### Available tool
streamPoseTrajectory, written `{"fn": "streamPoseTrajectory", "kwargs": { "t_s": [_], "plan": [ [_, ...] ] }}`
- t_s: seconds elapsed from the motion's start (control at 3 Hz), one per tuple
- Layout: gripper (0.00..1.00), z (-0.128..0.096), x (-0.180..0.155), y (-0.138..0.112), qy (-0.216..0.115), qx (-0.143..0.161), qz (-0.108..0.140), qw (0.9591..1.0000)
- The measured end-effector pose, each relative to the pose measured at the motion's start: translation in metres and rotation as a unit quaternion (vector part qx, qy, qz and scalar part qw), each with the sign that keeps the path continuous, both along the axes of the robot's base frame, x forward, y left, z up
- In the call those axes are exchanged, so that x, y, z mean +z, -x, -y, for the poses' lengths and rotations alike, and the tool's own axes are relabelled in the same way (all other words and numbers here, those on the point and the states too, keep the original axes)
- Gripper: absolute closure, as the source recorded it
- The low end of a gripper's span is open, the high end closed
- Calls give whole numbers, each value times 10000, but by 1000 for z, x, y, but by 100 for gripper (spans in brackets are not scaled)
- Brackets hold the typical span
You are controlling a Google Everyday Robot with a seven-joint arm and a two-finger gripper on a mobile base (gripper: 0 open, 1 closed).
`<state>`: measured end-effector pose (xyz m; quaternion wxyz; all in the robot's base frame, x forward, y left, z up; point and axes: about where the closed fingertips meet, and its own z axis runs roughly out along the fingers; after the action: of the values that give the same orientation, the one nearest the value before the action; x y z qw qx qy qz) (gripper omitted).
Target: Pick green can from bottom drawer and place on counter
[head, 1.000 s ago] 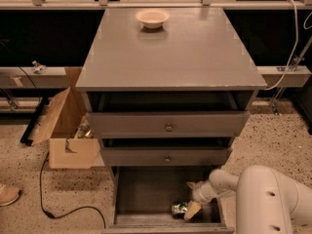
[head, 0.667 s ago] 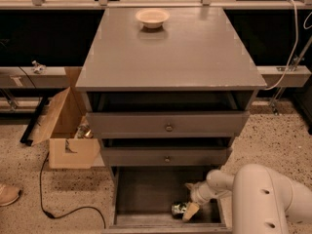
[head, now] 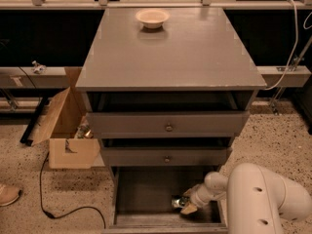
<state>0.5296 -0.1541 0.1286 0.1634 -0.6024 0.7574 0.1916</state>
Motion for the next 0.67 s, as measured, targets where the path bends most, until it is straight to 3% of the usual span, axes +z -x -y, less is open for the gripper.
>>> {"fn": "streamPoseTrajectory", "kwargs": {
  "t_s": [0.67],
  "plan": [
    [85,20,32,12,109,-134,298,9994]
  ]
}}
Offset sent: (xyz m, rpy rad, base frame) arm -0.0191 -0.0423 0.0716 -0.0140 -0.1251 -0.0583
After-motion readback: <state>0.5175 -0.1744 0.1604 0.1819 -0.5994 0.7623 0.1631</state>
